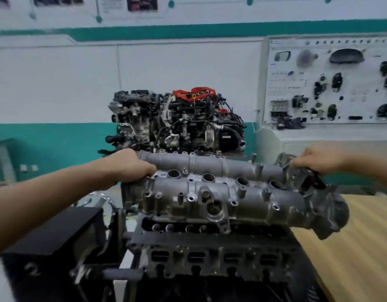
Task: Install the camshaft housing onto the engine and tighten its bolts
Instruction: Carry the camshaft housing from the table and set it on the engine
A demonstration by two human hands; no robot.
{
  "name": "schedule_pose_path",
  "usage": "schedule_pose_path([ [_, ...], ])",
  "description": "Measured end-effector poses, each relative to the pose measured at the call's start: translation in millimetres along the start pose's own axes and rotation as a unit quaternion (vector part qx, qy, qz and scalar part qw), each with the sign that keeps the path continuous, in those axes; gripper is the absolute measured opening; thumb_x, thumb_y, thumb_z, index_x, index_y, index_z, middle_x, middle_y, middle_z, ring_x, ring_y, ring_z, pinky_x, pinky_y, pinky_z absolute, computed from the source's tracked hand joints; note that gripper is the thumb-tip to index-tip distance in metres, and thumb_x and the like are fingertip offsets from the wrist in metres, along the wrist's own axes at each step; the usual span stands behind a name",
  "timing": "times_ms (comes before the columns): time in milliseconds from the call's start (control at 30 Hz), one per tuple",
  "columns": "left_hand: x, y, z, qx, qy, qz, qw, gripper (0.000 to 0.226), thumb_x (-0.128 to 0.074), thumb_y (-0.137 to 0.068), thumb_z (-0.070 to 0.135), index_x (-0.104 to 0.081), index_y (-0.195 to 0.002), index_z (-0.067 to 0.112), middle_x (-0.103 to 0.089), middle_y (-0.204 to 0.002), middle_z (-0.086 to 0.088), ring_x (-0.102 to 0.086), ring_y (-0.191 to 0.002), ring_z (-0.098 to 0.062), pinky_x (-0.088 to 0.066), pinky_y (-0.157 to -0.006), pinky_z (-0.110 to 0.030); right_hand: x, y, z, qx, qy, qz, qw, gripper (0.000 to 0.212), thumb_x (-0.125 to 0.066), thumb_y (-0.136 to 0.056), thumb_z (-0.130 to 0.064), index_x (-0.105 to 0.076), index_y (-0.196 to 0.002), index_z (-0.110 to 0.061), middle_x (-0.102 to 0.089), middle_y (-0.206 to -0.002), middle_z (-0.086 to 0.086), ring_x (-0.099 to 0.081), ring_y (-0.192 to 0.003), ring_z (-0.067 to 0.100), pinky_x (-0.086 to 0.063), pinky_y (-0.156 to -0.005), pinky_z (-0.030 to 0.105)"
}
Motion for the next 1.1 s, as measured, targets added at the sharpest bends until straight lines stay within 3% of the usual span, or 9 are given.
schedule_pose_path([
  [100, 6, 9, -38, 0.025, 0.022, 0.016, 0.999, 0.05, -0.072, -0.073, 0.034, -0.053, -0.03, 0.018, -0.043, -0.032, 0.009, -0.04, -0.033, -0.009, -0.025, -0.038, -0.02, -25, -19, -29, 0.037, 0.011, -0.027, 0.999, 0.049, -0.058, -0.1, -0.03, -0.051, -0.055, -0.011, -0.04, -0.047, -0.003, -0.038, -0.042, 0.009, -0.03, -0.049, 0.024],
  [233, -8, 8, -70, 0.04, 0.045, 0.01, 0.998, 0.036, -0.075, -0.073, 0.036, -0.055, -0.051, 0.015, -0.044, -0.033, 0.009, -0.036, -0.023, -0.005, -0.019, -0.028, -0.013, -39, -36, -47, 0.053, 0.019, -0.055, 0.997, 0.052, -0.061, -0.099, -0.025, -0.05, -0.05, -0.011, -0.038, -0.041, -0.004, -0.034, -0.034, 0.006, -0.027, -0.042, 0.019],
  [367, -37, -3, -89, 0.041, 0.04, -0.009, 0.998, 0.04, -0.075, -0.072, 0.047, -0.061, -0.056, 0.013, -0.056, -0.05, 0.003, -0.054, -0.045, -0.012, -0.037, -0.044, -0.022, -48, -45, -45, 0.062, 0.032, -0.075, 0.995, 0.068, -0.061, -0.098, -0.017, -0.045, -0.032, -0.015, -0.037, -0.036, -0.007, -0.032, -0.03, 0.005, -0.028, -0.039, 0.015],
  [467, -46, -18, -95, 0.049, 0.056, 0.006, 0.997, 0.04, -0.077, -0.07, 0.046, -0.063, -0.058, 0.011, -0.056, -0.05, 0.003, -0.055, -0.048, -0.015, -0.037, -0.047, -0.023, -46, -52, -47, 0.061, 0.039, -0.07, 0.995, 0.064, -0.06, -0.099, -0.017, -0.049, -0.036, -0.015, -0.042, -0.038, -0.005, -0.036, -0.031, 0.005, -0.031, -0.039, 0.015],
  [600, -48, -33, -95, 0.044, 0.053, 0.008, 0.998, 0.042, -0.073, -0.068, 0.043, -0.061, -0.045, 0.01, -0.051, -0.037, 0.005, -0.05, -0.04, -0.014, -0.034, -0.046, -0.022, -38, -62, -47, 0.059, 0.07, -0.077, 0.993, 0.056, -0.059, -0.099, -0.025, -0.053, -0.045, -0.013, -0.048, -0.039, 0.0, -0.04, -0.033, 0.009, -0.034, -0.04, 0.018],
  [733, -47, -38, -83, 0.014, 0.03, -0.022, 0.999, 0.04, -0.066, -0.074, 0.039, -0.062, -0.037, 0.026, -0.053, -0.037, 0.006, -0.045, -0.03, -0.007, -0.032, -0.042, -0.019, -23, -69, -28, 0.024, 0.032, -0.095, 0.995, 0.056, -0.058, -0.099, -0.034, -0.062, -0.05, -0.006, -0.053, -0.046, 0.007, -0.044, -0.039, 0.017, -0.037, -0.044, 0.023],
  [900, -37, -37, -67, -0.001, 0.064, -0.027, 0.998, 0.041, -0.066, -0.073, 0.036, -0.06, -0.035, 0.024, -0.052, -0.038, 0.007, -0.046, -0.035, -0.01, -0.03, -0.042, -0.019, -16, -80, 0, -0.001, 0.053, -0.071, 0.996, 0.054, -0.059, -0.091, -0.055, -0.075, -0.06, -0.013, -0.068, -0.057, 0.012, -0.059, -0.048, 0.021, -0.053, -0.058, 0.036],
  [1100, -58, -23, -74, -0.016, 0.046, -0.03, 0.998, 0.046, -0.063, -0.076, 0.04, -0.058, -0.032, 0.027, -0.047, -0.033, 0.008, -0.039, -0.026, -0.005, -0.026, -0.039, -0.019, -60, -85, 23, -0.047, 0.055, -0.053, 0.996, 0.054, -0.062, -0.09, -0.052, -0.074, -0.059, -0.01, -0.066, -0.053, 0.014, -0.058, -0.042, 0.02, -0.045, -0.042, 0.023],
])
Point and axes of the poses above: each hand's wrist, its own y-axis away from the middle knuckle, its own x-axis out of the back of the hand, z = x × y, the point moved 3 cm from there along -y, towards the middle knuckle
